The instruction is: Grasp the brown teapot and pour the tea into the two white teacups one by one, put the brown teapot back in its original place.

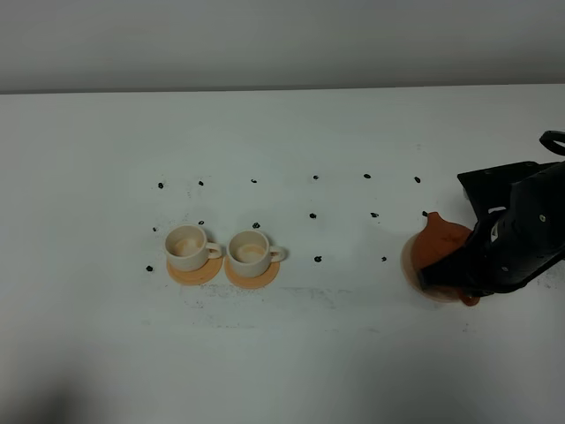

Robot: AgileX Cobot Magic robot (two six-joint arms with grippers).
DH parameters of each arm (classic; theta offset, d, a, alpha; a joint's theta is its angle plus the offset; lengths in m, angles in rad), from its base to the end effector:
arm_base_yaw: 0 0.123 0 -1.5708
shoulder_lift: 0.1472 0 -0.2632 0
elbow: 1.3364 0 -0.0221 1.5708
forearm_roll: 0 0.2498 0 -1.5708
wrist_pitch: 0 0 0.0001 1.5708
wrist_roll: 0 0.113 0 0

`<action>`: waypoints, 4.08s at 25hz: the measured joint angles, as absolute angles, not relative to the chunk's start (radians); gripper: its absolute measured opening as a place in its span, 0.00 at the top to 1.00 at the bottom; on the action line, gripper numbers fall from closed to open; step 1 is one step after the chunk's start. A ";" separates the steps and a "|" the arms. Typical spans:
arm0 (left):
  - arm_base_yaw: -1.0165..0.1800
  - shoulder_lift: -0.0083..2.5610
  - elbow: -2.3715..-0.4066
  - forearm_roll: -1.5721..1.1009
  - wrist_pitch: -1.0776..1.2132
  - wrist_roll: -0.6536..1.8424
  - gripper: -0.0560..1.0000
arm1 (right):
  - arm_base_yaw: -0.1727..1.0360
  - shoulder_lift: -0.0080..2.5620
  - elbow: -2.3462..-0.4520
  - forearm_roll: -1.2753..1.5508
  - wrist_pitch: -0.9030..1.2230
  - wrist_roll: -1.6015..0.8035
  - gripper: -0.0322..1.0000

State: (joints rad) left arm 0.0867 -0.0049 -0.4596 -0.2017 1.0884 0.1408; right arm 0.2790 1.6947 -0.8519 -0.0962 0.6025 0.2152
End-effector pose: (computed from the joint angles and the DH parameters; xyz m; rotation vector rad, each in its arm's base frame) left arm 0.0382 -0.0168 0.2539 0.0650 2.0906 -0.1068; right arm 0.2818 0.0743 0.1111 -0.2003 2.9133 -0.0130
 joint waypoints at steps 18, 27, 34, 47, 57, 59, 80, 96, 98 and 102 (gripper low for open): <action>0.087 -0.005 -0.460 -0.202 1.088 0.141 0.65 | 0.270 1.699 -0.852 -0.082 0.598 0.152 0.89; 0.087 -0.005 -0.460 -0.202 1.088 0.141 0.65 | 0.268 1.655 -0.841 -0.104 0.553 0.152 0.89; 0.087 -0.005 -0.460 -0.202 1.088 0.141 0.65 | 0.268 1.608 -0.810 -0.106 0.539 0.152 0.89; 0.087 -0.005 -0.460 -0.202 1.088 0.141 0.65 | 0.381 1.574 -0.850 -0.126 0.462 0.142 0.89; 0.087 -0.005 -0.460 -0.202 1.088 0.141 0.65 | 0.500 1.576 -0.894 -0.127 0.396 0.099 0.89; 0.087 -0.005 -0.460 -0.202 1.088 0.141 0.65 | 0.522 1.576 -0.894 -0.128 0.379 0.098 0.89; 0.087 -0.005 -0.460 -0.202 1.088 0.141 0.65 | 0.570 1.705 -0.953 -0.267 0.359 0.095 0.89; 0.087 -0.005 -0.460 -0.202 1.088 0.141 0.65 | 0.610 1.718 -0.967 -0.487 0.360 0.096 0.89; 0.087 -0.005 -0.460 -0.202 1.088 0.141 0.65 | 0.610 1.718 -0.967 -0.513 0.356 0.096 0.89; 0.087 -0.005 -0.460 -0.202 1.088 0.141 0.65 | 0.610 1.718 -0.967 -0.553 0.337 0.096 0.89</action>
State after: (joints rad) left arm 0.0867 -0.0049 -0.4596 -0.2017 1.0884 0.1408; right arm 0.6098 1.7176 -0.9668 -0.5526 0.3371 0.0957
